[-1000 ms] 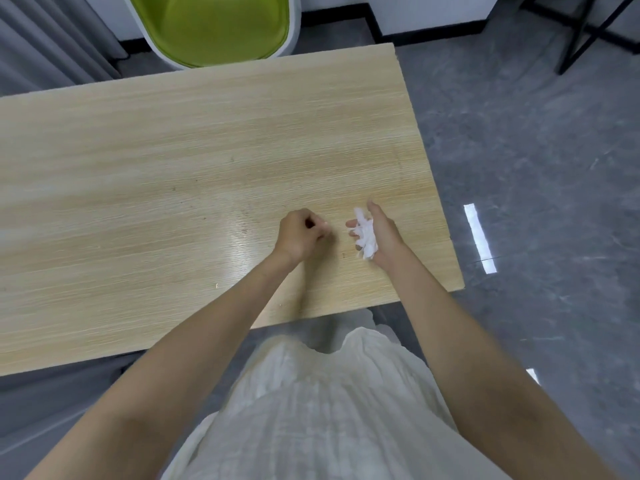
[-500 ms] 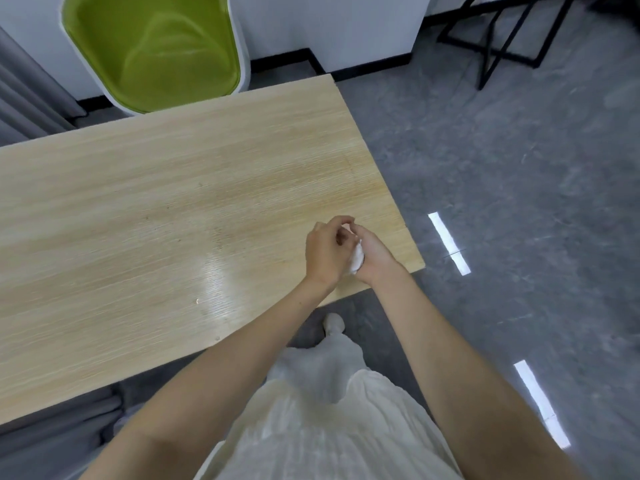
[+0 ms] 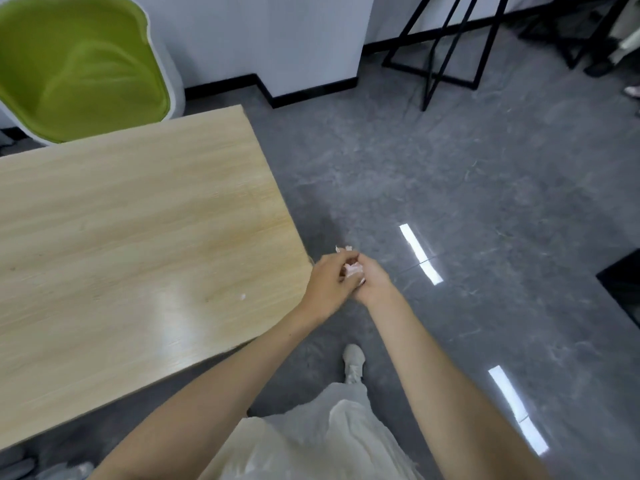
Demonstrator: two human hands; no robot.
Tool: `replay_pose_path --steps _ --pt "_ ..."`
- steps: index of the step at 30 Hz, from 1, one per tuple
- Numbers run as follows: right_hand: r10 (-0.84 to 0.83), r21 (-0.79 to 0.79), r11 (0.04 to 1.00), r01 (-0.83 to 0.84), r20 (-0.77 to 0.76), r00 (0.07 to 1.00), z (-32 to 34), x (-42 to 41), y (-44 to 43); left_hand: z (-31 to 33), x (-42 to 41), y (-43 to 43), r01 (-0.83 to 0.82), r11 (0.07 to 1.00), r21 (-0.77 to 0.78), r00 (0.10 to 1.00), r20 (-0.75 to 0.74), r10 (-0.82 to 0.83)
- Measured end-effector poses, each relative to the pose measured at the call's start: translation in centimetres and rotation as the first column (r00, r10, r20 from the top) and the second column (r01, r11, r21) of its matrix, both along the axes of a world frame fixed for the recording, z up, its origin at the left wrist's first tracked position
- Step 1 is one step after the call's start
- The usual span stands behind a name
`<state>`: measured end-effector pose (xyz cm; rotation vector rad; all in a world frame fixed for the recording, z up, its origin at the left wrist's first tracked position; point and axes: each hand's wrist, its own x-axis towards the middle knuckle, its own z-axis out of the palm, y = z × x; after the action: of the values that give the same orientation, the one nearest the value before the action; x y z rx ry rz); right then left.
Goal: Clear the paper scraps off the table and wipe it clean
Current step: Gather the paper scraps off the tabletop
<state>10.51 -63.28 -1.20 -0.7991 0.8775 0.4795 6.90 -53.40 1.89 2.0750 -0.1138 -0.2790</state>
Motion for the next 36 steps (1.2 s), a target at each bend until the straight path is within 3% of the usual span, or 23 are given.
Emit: replay_pose_path --steps 7,13,16,21,24,31,36 --pt "0.070 -0.036 0.997 -0.072 -0.049 0.996 -2.0 6.3 -9.0 -4.3 5.2 -8.9 -0.078 0.993 0.093 0.996 -0.038 0.082" --pt "0.340 0.002 0.940 -0.342 -0.121 0.933 -5.7 10.0 -10.3 -8.3 8.1 -11.5 -0.326 0.935 0.140 0.931 -0.124 0.343" --pt "0.322 0.022 0.946 -0.323 -0.173 0.931 -8.1 12.0 -10.5 -11.4 9.4 -12.7 -0.466 0.875 0.130 0.857 -0.179 0.483" --pt "0.285 -0.021 0.953 -0.303 -0.279 0.917 -18.8 13.5 -9.3 -21.4 11.0 -13.4 -0.661 0.731 0.168 0.656 -0.345 0.672" --pt "0.297 0.032 0.953 -0.300 -0.276 0.914 -25.9 14.0 -8.0 -27.5 11.9 -12.3 -0.761 0.640 0.106 0.548 -0.421 0.722" --pt "0.333 0.101 0.943 -0.318 -0.236 0.913 -40.7 16.4 -4.3 -41.3 13.7 -9.4 -0.893 0.450 0.026 0.377 -0.504 0.777" --pt "0.395 0.092 0.919 -0.384 -0.223 0.891 -48.7 19.0 -1.9 -48.7 14.7 -6.1 -0.909 0.416 0.013 0.335 -0.567 0.752"
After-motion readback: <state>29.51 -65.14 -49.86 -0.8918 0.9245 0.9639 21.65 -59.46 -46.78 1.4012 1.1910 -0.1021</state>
